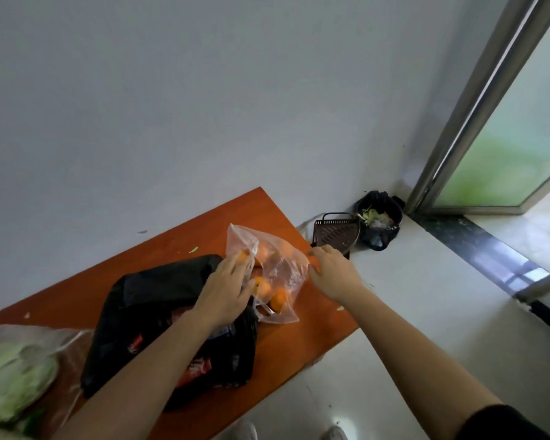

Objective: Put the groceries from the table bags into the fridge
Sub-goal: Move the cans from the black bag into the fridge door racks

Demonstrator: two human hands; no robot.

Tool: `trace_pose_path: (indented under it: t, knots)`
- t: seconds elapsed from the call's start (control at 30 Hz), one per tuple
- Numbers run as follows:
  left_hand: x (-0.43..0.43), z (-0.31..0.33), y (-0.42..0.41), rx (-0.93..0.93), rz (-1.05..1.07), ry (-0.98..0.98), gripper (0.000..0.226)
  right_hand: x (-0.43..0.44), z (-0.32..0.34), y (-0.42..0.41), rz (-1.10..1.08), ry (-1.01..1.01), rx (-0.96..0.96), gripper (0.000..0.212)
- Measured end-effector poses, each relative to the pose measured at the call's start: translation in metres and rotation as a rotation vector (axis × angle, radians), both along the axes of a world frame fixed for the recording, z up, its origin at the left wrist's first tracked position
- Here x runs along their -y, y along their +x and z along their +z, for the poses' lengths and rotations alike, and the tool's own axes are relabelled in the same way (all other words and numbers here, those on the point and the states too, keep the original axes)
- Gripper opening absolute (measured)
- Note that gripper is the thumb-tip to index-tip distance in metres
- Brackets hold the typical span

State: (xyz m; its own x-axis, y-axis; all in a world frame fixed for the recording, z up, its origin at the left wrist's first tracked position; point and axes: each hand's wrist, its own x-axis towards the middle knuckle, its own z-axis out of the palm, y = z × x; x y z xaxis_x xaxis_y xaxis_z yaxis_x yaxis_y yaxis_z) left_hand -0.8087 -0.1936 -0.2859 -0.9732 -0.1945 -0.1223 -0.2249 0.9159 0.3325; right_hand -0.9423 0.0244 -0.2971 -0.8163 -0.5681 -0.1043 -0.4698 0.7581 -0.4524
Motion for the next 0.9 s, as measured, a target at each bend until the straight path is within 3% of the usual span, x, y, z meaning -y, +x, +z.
trace_pose_path:
  t: [0.17,0.33,0.4,0.47,0.53,0.6,0.67,0.77,0.83,0.9]
  knots:
    - [0.035,-0.025,-0.022,-0.094,-0.134,0.112,0.047,0.031,-0.025,0.014,-0.098,-0.054,0.022,0.036]
    - [0.075,-0.041,0.001,-0.320,-0.094,0.099,0.023,0.082,-0.031,0.043,-0.124,-0.186,-0.004,0.023]
    - [0.093,-0.043,0.018,-0.425,-0.078,0.086,0.031,0.109,-0.023,0.056,-0.107,-0.321,0.040,0.012]
    - [0.112,-0.048,0.040,-0.487,-0.088,0.074,0.042,0.134,-0.010,0.072,-0.066,-0.379,0.212,0.006]
    - [0.132,-0.059,0.065,-0.494,-0.100,0.083,0.054,0.159,-0.002,0.088,0.040,-0.302,0.545,0.008]
    - [0.150,-0.071,0.089,-0.381,-0.099,0.093,0.066,0.180,-0.007,0.100,0.188,-0.115,0.770,0.017]
    - [0.162,-0.087,0.113,-0.163,-0.116,0.090,0.069,0.197,-0.020,0.108,0.360,0.121,0.639,0.033]
    - [0.170,-0.105,0.143,0.194,-0.118,0.071,0.051,0.210,-0.051,0.119,0.477,0.337,0.338,0.051]
    - [0.168,-0.111,0.158,0.363,-0.121,0.036,0.061,0.213,-0.072,0.126,0.487,0.460,0.309,0.064]
    - [0.162,-0.113,0.164,0.402,-0.090,0.026,0.073,0.214,-0.086,0.132,0.491,0.561,0.283,0.083]
